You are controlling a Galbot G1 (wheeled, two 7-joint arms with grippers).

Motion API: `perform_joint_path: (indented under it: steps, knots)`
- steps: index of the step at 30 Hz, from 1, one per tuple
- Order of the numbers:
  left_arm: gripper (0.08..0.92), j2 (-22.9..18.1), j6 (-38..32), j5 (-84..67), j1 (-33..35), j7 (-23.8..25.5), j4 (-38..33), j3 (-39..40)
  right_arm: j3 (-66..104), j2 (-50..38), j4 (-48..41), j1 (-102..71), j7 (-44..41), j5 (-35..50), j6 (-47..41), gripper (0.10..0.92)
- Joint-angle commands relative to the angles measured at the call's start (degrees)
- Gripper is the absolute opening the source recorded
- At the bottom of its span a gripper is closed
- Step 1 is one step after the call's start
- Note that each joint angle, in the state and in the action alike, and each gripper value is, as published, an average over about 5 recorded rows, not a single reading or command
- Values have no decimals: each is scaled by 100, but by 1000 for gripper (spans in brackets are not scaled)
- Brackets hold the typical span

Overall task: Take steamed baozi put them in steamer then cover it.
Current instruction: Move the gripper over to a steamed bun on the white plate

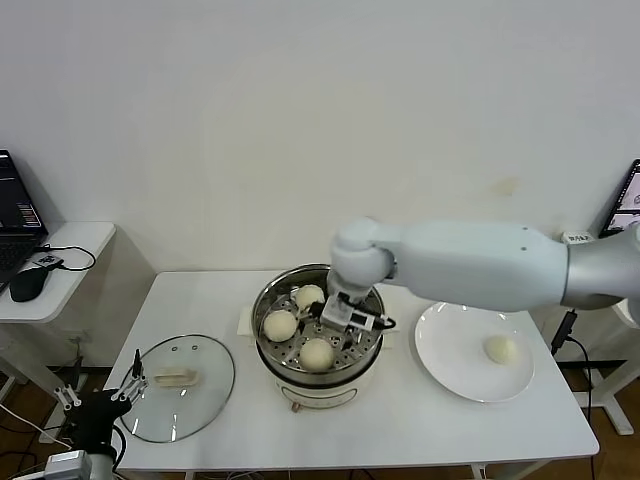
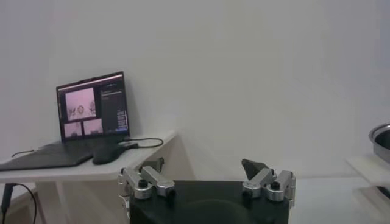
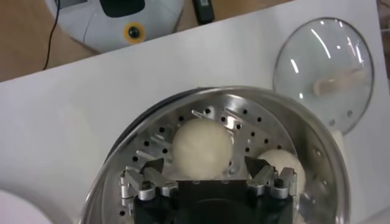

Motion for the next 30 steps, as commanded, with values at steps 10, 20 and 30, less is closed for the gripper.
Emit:
perform_joint_path:
  steps: [10,20,30]
  knots:
    - [823,281,15,-87,31,14,9,-45,728,-2803,206,-90,303,507,-2655,823]
    - [823,356,57,-75,-4,13,-6,60,1739,-3619,-415,-1756,-26,-897,-2192,823]
    - [823,342,61,-30,97,15,6,64,3390,-3524,-1072,-3785,22,-1622,-2100,823]
